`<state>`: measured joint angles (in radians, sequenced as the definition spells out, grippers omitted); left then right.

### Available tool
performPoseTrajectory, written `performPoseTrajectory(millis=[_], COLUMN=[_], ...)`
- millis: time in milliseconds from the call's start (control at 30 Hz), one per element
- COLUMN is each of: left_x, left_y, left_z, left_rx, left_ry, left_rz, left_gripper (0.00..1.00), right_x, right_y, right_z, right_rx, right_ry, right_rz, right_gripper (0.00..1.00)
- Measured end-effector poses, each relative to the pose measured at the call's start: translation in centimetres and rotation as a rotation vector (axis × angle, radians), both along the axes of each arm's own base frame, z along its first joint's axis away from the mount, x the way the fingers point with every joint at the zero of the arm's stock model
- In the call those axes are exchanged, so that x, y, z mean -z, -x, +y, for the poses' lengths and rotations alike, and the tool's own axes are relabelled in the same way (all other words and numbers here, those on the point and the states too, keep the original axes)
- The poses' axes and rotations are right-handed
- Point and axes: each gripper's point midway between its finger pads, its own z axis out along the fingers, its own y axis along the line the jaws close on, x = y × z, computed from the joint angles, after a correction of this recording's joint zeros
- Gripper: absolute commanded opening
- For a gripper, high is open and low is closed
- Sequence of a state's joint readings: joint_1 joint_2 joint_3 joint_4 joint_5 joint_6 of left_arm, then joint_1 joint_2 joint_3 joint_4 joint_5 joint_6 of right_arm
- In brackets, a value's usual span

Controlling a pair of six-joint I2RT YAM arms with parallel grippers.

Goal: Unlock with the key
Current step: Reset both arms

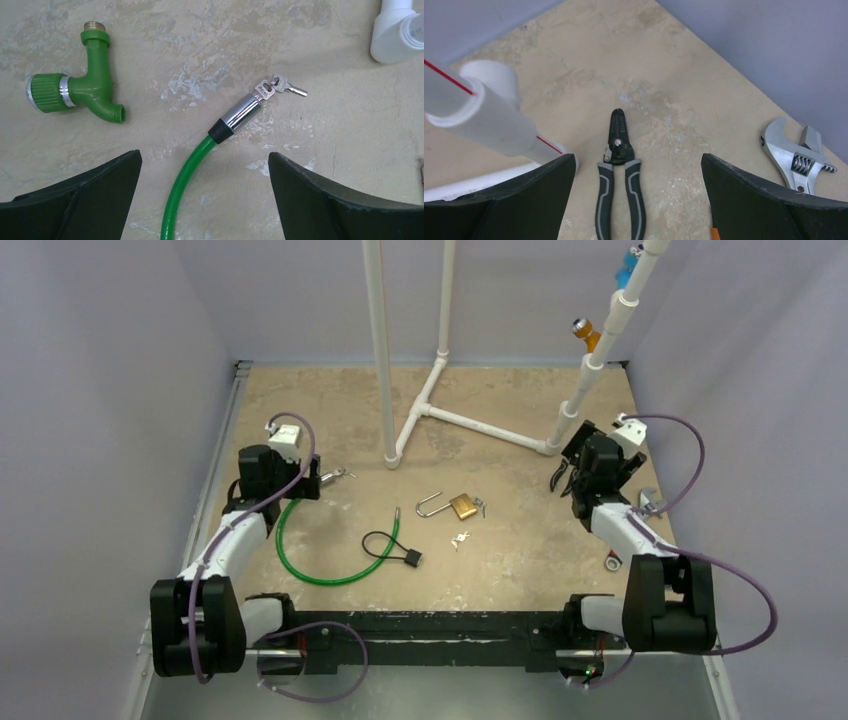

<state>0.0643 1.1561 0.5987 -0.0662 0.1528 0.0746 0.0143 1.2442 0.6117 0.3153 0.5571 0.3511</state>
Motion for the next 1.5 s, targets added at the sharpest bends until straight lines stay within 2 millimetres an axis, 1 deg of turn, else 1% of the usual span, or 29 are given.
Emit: performPoseTrajectory(millis=[67, 133, 300, 400, 467, 500, 567, 633, 667, 700, 733, 767, 800, 833, 867, 933, 967, 1033, 1200, 1500], left_x=[0.6, 0.7, 0.7, 0.2, -0.3, -0.4, 0.0, 0.4, 0.5, 0.7, 0.8, 1.0, 1.4, 1.7, 1.8, 1.3, 1.2, 0.7, -0.5, -0.1], left_y=[-0.2, -0.8, -2.7, -3.4, -3.9, -4.1, -4.0, -3.6, -3.4, -3.1, -3.0, -2.8, -2.6, -2.4, -2.3, -2.4, -2.5, -3.0, -4.1, -4.2], left_z=[0.0, 0.0, 0.4, 0.4, 0.4, 0.4, 0.2, 0.1, 0.1, 0.0, -0.2, -0.3, -0.6, -1.0, -1.3, -1.9, -1.9, -1.5, -0.2, 0.4], left_rx=[-0.007, -0.012, -0.055, -0.068, -0.070, -0.068, -0.059, -0.053, -0.050, -0.044, -0.037, -0.028, -0.010, 0.014, 0.038, 0.071, 0.072, 0.050, -0.037, -0.079], left_ry=[0.008, 0.012, 0.030, 0.043, 0.048, 0.049, 0.052, 0.053, 0.054, 0.055, 0.057, 0.060, 0.062, 0.064, 0.062, 0.064, 0.064, 0.058, 0.046, 0.033], left_rz=[-0.033, -0.068, -0.146, -0.210, -0.259, -0.284, -0.311, -0.331, -0.345, -0.363, -0.380, -0.389, -0.392, -0.391, -0.389, -0.407, -0.410, -0.420, -0.440, -0.421], left_gripper=[1.00, 1.00, 1.00, 1.00, 1.00, 1.00, 1.00, 1.00, 1.00, 1.00, 1.00, 1.00, 1.00, 1.00, 1.00, 1.00, 1.00, 1.00, 1.00, 1.00], right_x=[1.8, 3.3, 5.2, 6.3, 6.6, 6.5, 5.8, 5.3, 5.3, 5.8, 7.1, 8.2, 8.6, 8.3, 7.5, 5.3, 4.4, 3.6, 3.8, 3.8], right_y=[0.3, 0.1, -1.9, -2.2, -2.5, -2.7, -2.8, -1.9, -0.9, 0.4, 1.8, 2.6, 2.6, 2.0, 1.2, -0.7, -1.2, -1.5, -1.5, -1.5], right_z=[-0.2, 0.4, 1.8, 2.4, 2.7, 3.0, 3.8, 4.8, 5.2, 5.6, 6.0, 6.1, 6.1, 6.1, 6.2, 6.1, 6.0, 5.9, 5.8, 5.8], right_rx=[-0.013, -0.055, -0.161, -0.207, -0.238, -0.256, -0.287, -0.312, -0.318, -0.329, -0.343, -0.351, -0.353, -0.352, -0.352, -0.353, -0.352, -0.351, -0.352, -0.353], right_ry=[0.006, 0.006, 0.017, 0.034, 0.052, 0.063, 0.090, 0.116, 0.132, 0.148, 0.158, 0.163, 0.166, 0.170, 0.172, 0.175, 0.178, 0.181, 0.184, 0.184], right_rz=[0.020, 0.035, 0.026, 0.027, 0.034, 0.028, -0.011, -0.081, -0.119, -0.141, -0.121, -0.086, -0.065, -0.065, -0.084, -0.147, -0.172, -0.199, -0.189, -0.189], right_gripper=[0.99, 0.99, 0.99, 0.99, 0.99, 0.99, 0.99, 0.99, 0.99, 0.99, 0.99, 0.99, 0.99, 0.99, 0.99, 0.99, 0.99, 0.99, 0.99, 0.99])
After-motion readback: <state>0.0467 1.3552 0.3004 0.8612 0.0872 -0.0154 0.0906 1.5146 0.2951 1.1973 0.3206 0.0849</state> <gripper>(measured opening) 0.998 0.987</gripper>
